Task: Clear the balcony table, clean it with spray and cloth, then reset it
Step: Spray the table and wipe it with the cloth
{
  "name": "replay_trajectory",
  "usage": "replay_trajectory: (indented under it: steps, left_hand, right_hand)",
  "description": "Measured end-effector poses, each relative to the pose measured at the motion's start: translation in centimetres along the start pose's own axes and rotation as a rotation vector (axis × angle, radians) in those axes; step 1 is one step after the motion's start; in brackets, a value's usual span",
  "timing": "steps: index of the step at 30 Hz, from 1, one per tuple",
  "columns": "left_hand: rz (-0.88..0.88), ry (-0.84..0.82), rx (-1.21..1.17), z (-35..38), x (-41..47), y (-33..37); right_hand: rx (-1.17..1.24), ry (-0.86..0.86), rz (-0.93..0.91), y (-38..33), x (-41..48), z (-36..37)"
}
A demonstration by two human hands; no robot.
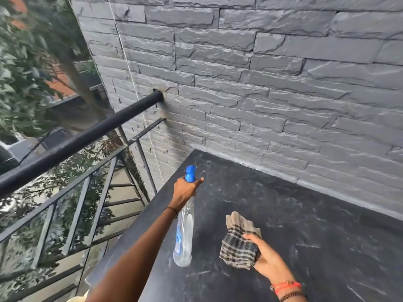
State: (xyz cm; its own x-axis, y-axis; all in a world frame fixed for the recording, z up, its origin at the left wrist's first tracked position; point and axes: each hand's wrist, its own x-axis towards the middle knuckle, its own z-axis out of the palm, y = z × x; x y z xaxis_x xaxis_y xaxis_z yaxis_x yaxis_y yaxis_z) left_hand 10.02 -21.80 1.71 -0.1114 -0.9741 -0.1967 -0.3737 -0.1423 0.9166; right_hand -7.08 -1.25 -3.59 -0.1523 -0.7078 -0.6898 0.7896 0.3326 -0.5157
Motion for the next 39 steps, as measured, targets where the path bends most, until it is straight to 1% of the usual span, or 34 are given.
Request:
replay_trajectory:
  steps: [6,10,13,15,19,22,26,29,32,36,39]
  left_hand:
    - [-0.029,-0.049,0.050,2.3,5.2,1.1]
    - [-0.041,-0.076,0.056,3.8,7.9,2.0]
    - [-0.043,-0.128,0.079,5.4,9.2,2.5]
    - [-0.036,-0.181,0.114,6.3,9.4,2.8]
    - [-0.022,-0.254,0.105,7.6,9.1,3.2]
    - [-0.007,-0.278,0.194,8.0,8.0,3.0]
    - [-0.011,-0.318,0.203,7.3,6.2,2.0]
    - [-0.033,-0.259,0.201,5.6,4.6,0.9]
    - [-0.037,-0.156,0.185,3.7,3.1,-0.4]
    - [-0.056,-0.037,0.115,0.0,1.4,-1.9]
    - [-0.067,0.020,0.142,-2.4,0.1,-2.9]
  right_hand:
    - [0.046,0.055,0.000,-1.0,2.0,-0.2]
    - [0.082,0.062,-0.007,-1.7,3.3,-0.4]
    - [0.114,0.058,-0.004,-2.1,4.1,-0.6]
    - [0.119,0.059,-0.005,-2.4,4.4,-0.6]
    - [0.126,0.043,-0.025,-2.9,4.8,-0.4]
    - [0.115,0.041,-0.035,-3.1,4.7,-0.2]
    - [0.077,0.115,-0.013,-3.0,4.8,0.2]
    - [0.041,0.130,0.008,-2.6,4.3,0.9]
    - [0.031,0.121,0.032,-1.9,3.9,1.3]
    - [0.000,0.071,0.041,-0.4,3.3,1.9]
    - [-0.036,0.038,0.063,0.7,2.8,2.5]
